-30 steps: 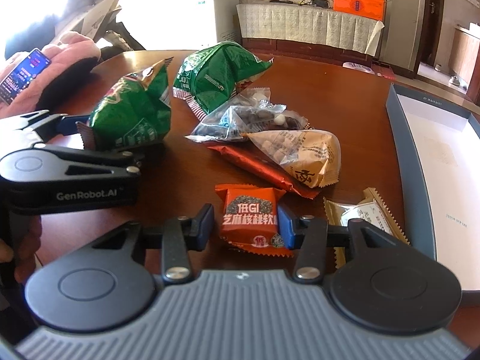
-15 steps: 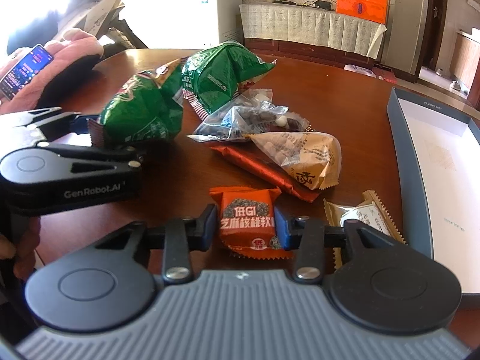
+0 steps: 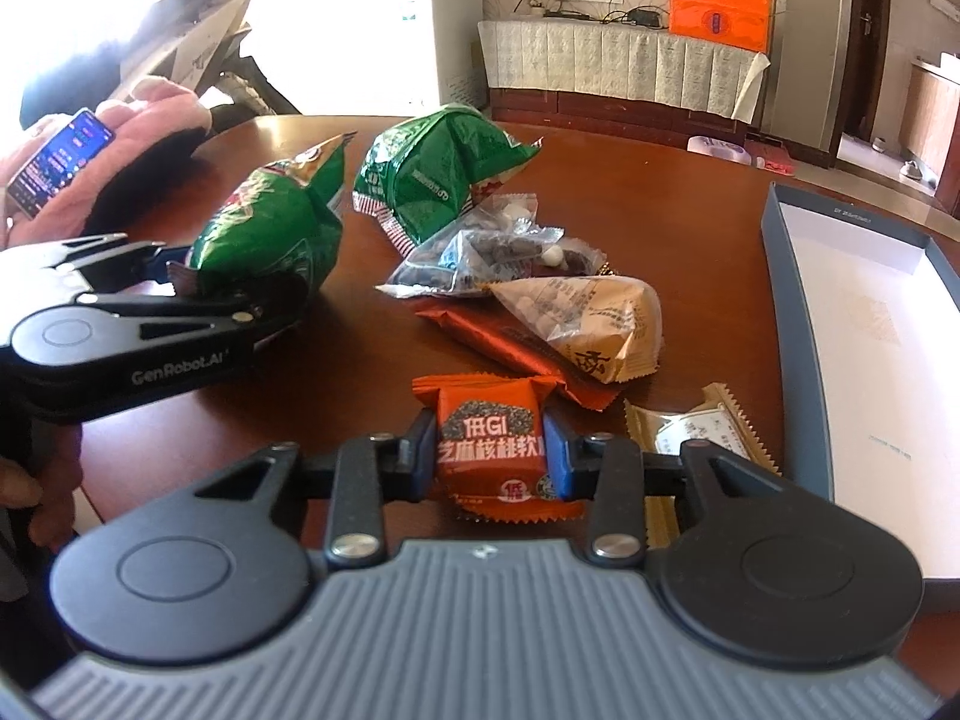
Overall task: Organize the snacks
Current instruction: 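Carry the chip bag and orange packet in both grippers over the white box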
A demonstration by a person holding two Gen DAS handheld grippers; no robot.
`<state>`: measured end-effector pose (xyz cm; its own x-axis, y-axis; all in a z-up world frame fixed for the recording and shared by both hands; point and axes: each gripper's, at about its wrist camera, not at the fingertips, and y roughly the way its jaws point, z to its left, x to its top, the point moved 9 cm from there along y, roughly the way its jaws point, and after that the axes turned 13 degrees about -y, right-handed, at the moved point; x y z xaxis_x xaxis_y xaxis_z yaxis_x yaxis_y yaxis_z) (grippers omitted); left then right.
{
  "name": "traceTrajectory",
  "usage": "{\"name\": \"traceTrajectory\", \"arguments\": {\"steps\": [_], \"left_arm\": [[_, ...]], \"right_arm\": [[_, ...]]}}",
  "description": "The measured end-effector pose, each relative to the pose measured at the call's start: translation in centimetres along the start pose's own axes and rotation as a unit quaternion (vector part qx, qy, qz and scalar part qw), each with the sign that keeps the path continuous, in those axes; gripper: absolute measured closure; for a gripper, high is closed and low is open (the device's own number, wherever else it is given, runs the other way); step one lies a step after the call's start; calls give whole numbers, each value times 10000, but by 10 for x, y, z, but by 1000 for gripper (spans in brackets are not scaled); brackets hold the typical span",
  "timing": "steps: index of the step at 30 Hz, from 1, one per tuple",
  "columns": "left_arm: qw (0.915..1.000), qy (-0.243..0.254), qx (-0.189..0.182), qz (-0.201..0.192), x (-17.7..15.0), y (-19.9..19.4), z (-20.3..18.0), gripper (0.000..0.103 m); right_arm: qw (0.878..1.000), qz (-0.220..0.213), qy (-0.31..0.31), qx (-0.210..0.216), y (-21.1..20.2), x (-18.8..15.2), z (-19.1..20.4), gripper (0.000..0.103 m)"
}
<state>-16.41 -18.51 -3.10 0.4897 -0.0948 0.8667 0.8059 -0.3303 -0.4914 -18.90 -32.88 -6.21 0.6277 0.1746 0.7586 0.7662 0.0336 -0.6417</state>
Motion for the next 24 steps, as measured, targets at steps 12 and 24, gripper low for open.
{"name": "traceTrajectory", "arguments": {"steps": [12,24], "left_arm": [[9999,43,61,-68,1,-8,-8,45],[9998,157,-22,-154,2,-19,-22,45]], "right_arm": [[9996,-262,87,16,-18,10,-6,63],[9987,-458,213,-13,-33,13,-20,63]]}}
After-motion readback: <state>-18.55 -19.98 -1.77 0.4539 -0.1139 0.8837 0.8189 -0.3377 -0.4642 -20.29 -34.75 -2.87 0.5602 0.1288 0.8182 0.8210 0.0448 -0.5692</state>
